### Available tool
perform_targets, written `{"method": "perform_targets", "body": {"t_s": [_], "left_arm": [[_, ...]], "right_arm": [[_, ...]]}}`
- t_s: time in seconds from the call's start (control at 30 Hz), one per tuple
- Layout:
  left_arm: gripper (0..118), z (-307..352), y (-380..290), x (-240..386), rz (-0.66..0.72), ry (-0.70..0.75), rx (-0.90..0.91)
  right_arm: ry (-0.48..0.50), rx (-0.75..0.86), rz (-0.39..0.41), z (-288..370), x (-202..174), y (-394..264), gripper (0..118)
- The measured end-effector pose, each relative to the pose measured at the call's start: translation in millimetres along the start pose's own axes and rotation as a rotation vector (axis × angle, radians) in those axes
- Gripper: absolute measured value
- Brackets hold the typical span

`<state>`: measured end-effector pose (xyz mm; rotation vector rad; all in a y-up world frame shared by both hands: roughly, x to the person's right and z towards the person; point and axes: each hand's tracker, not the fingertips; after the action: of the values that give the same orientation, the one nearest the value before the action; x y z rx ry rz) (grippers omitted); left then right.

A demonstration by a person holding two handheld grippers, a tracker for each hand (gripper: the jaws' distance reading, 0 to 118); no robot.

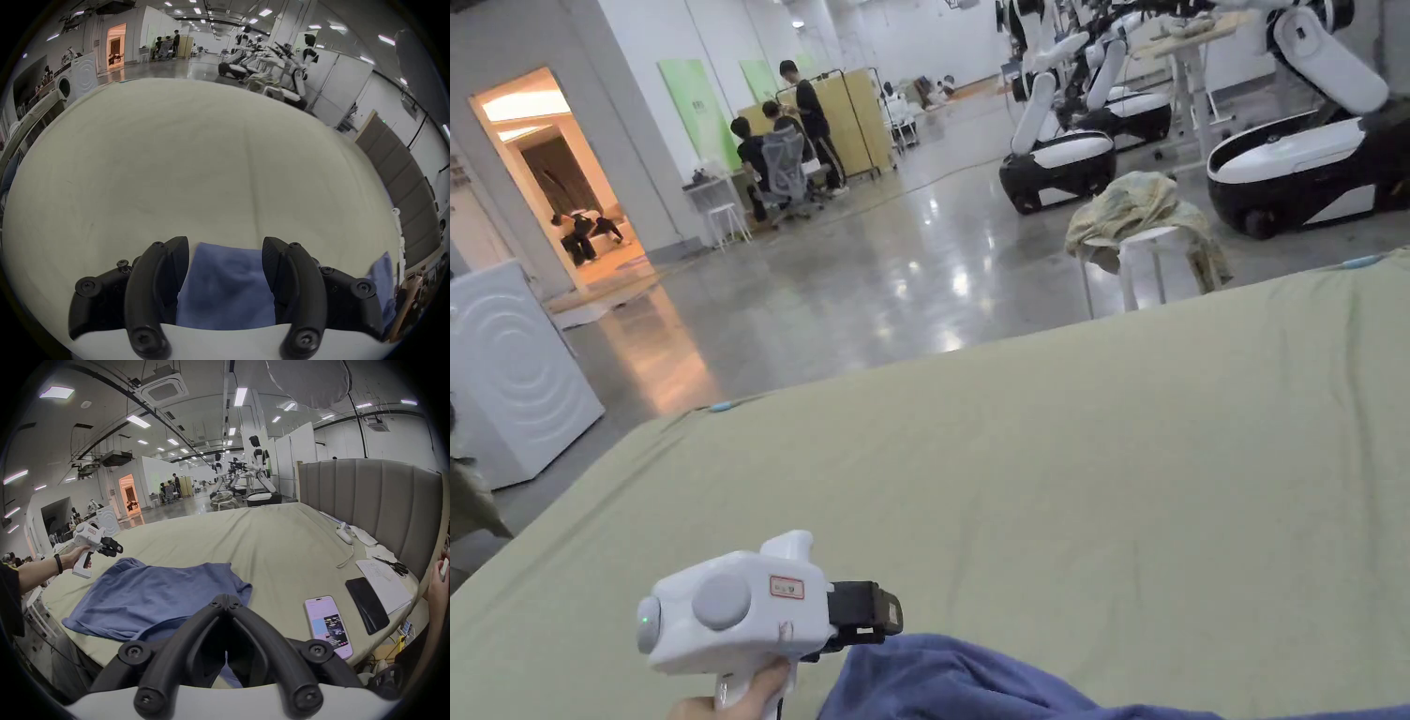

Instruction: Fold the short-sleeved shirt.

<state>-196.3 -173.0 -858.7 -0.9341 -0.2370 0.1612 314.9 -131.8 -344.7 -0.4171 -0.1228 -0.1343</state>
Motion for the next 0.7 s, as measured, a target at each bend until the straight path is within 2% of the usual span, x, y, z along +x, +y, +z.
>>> {"method": "perform_targets", "body": {"t_s": [0.07,0.13,0.2,0.23,0.27,0.3,0.37,0.47,0.5,0.53,0.6,0.67,0.7], "left_arm": [[58,-12.2,-2.7,-3.8,-0.023,0.046,-0.032],[56,-24.6,-8.8,-8.2,-0.031,0.039,-0.106],[54,-29.4,-15.2,-7.4,-0.029,0.037,-0.104],[48,-27.7,-15.4,-5.6,-0.055,0.063,-0.068],[35,-29.5,-16.7,-2.7,-0.059,0.081,-0.066],[16,-30.0,-18.1,4.0,-0.110,0.131,-0.074],[13,-29.9,-18.3,15.4,-0.221,0.170,-0.077],[12,-35.3,-18.4,26.3,-0.246,0.190,-0.109],[12,-39.7,-18.5,26.3,-0.250,0.197,-0.114],[12,-44.5,-17.9,25.9,-0.246,0.203,-0.125],[12,-47.8,-14.6,28.5,-0.253,0.216,-0.137],[12,-47.9,-13.0,30.2,-0.258,0.228,-0.144],[12,-45.3,-14.9,34.4,-0.268,0.231,-0.148]], "right_arm": [[-0.029,-0.014,-0.007,-0.2,5.9,-3.5,0],[-0.041,-0.037,-0.031,-1.5,12.9,-7.4,0],[-0.042,-0.048,-0.056,-3.5,16.9,-10.4,0],[-0.037,-0.054,-0.072,-5.5,18.1,-10.8,0],[-0.037,-0.059,-0.080,-7.6,17.7,-10.0,0],[-0.038,-0.063,-0.090,-9.6,17.2,-8.9,0],[-0.018,-0.061,-0.100,-13.2,16.4,-6.2,0],[0.012,-0.077,-0.070,-29.5,12.2,10.1,0],[0.022,-0.096,-0.047,-39.2,11.4,18.8,3],[0.042,-0.134,-0.034,-52.1,11.9,29.1,16],[0.106,-0.213,-0.066,-85.7,14.8,49.0,53],[0.188,-0.296,-0.134,-128.8,20.6,66.7,59],[0.185,-0.327,-0.158,-153.3,22.2,74.7,63]]}}
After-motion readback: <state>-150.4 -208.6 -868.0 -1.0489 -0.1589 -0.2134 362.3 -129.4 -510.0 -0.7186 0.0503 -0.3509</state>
